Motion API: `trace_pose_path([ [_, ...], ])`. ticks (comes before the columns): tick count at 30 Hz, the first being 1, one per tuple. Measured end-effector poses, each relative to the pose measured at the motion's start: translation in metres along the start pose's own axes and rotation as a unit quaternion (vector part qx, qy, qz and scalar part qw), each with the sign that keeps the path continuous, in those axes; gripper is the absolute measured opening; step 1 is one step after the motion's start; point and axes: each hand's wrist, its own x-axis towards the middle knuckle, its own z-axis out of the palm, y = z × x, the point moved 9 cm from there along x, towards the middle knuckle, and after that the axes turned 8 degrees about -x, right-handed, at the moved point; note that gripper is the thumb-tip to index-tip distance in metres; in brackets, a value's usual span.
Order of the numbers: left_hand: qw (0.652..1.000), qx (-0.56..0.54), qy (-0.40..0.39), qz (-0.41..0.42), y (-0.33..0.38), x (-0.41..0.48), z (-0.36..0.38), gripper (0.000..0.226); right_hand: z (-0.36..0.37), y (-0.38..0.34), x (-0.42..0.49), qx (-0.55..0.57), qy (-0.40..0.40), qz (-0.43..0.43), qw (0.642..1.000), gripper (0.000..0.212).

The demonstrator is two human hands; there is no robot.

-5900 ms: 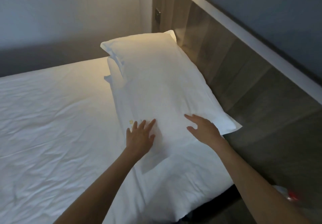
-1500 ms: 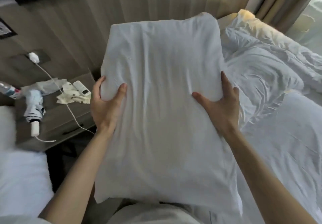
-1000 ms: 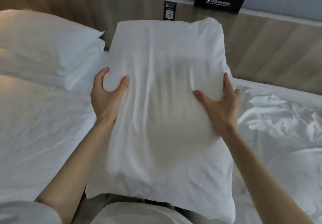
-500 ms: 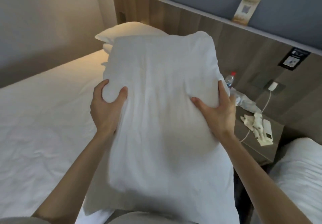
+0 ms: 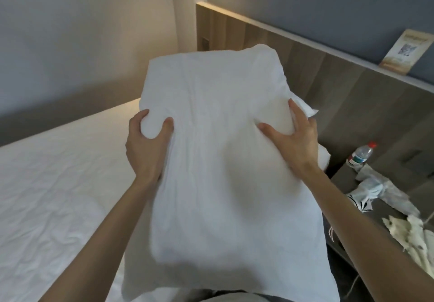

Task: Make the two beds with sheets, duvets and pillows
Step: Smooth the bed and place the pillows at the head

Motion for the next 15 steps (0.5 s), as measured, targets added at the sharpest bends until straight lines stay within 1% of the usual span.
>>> trace_pose_path([
  [4,1.000,0.008,0.013,0.008,0.005,0.026,0.038,0.046,0.013,0.006,0.054,0.027,-0.005,-0.013,1.000,0.081],
  [8,0.999,0.009,0.031,0.010,0.006,0.053,0.094,0.046,0.022,0.020,0.125,0.034,-0.014,-0.030,0.999,0.077],
  [15,0.997,0.009,0.075,-0.007,0.006,0.100,0.236,0.046,0.022,0.047,0.297,-0.029,-0.057,-0.080,0.995,0.077],
])
